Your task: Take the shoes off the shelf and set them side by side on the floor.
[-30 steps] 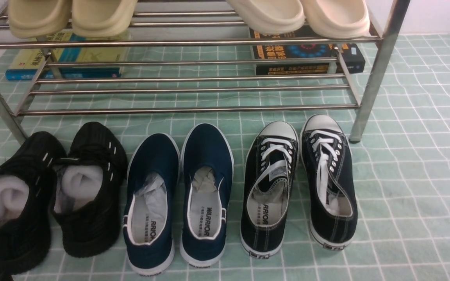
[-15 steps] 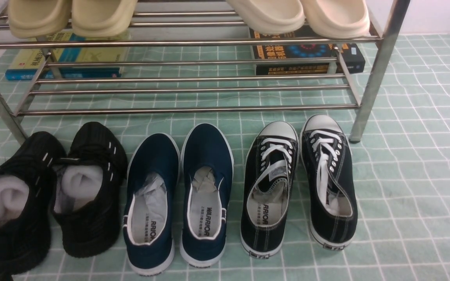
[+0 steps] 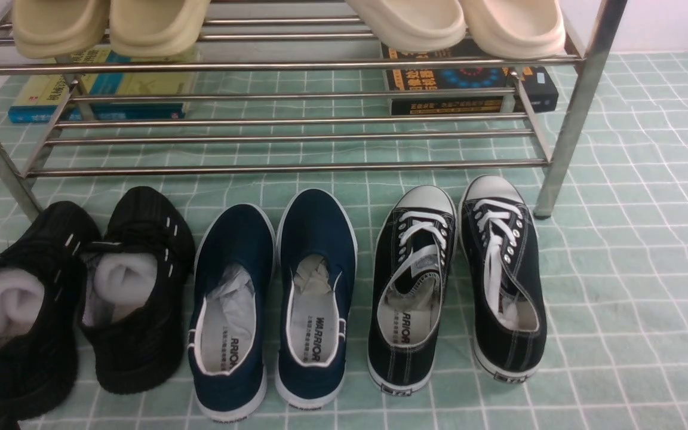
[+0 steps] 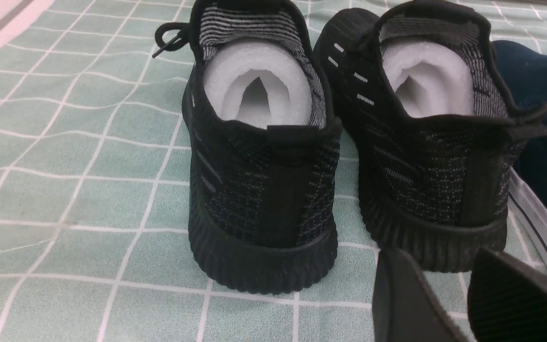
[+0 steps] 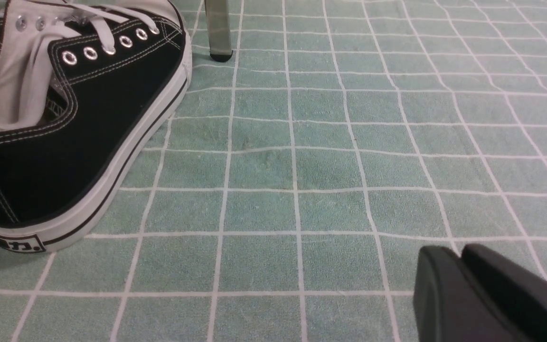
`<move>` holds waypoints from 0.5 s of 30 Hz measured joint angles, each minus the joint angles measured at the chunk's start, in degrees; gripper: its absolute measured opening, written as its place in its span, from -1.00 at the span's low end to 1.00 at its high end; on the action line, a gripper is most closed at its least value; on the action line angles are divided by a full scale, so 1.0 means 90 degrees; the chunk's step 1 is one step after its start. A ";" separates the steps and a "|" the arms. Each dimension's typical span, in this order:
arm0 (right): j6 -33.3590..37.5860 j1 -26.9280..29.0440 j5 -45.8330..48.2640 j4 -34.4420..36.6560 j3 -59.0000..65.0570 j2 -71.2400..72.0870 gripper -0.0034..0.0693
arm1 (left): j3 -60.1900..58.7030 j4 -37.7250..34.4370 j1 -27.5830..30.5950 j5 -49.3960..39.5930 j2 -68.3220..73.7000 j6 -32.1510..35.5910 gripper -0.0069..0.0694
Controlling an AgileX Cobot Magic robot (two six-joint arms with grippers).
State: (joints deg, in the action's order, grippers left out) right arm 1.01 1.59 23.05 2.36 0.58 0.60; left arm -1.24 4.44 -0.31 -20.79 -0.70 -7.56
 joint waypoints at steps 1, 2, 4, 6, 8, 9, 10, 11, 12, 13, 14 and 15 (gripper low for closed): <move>0.0000 0.0000 0.0000 0.0000 0.0000 0.0000 -0.69 | 0.0000 0.0000 0.0000 0.0000 0.0000 0.0000 -0.19; 0.0000 0.0000 0.0000 0.0000 0.0000 0.0000 -0.69 | 0.0000 0.0000 0.0000 0.0000 0.0000 0.0000 -0.19; 0.0000 0.0000 0.0000 0.0000 0.0000 0.0000 -0.68 | 0.0000 0.0000 0.0000 0.0000 0.0000 0.0000 -0.19; 0.0000 0.0000 0.0000 0.0000 0.0000 0.0000 -0.67 | 0.0000 0.0000 0.0000 0.0000 0.0000 0.0000 -0.19; 0.0000 0.0000 0.0000 0.0000 0.0000 0.0000 -0.66 | 0.0000 0.0000 0.0000 0.0000 0.0000 0.0000 -0.19; 0.0000 0.0000 0.0000 0.0000 0.0000 0.0000 -0.66 | 0.0000 0.0000 0.0000 0.0000 0.0000 0.0000 -0.19; 0.0000 0.0000 0.0000 0.0000 0.0000 0.0000 -0.65 | 0.0000 0.0000 0.0000 0.0000 0.0000 0.0000 -0.19; 0.0000 0.0000 0.0000 0.0000 0.0000 0.0000 -0.65 | 0.0000 0.0000 0.0000 0.0000 0.0000 0.0000 -0.19; 0.0000 0.0000 0.0000 0.0000 0.0000 0.0000 -0.65 | 0.0000 0.0000 0.0000 0.0000 0.0000 0.0000 -0.19; 0.0000 0.0000 0.0000 0.0000 0.0000 0.0000 -0.64 | 0.0000 0.0000 0.0000 0.0000 0.0000 0.0000 -0.19; 0.0000 0.0000 0.0000 0.0000 0.0000 0.0000 -0.64 | 0.0000 0.0000 0.0000 0.0000 0.0000 0.0000 -0.19; 0.0000 0.0000 0.0000 0.0000 0.0000 0.0000 -0.63 | 0.0000 0.0000 0.0000 0.0000 0.0000 0.0000 -0.19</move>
State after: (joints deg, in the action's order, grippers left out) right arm 1.01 1.59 23.05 2.36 0.58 0.60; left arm -1.24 4.44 -0.31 -20.79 -0.70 -7.56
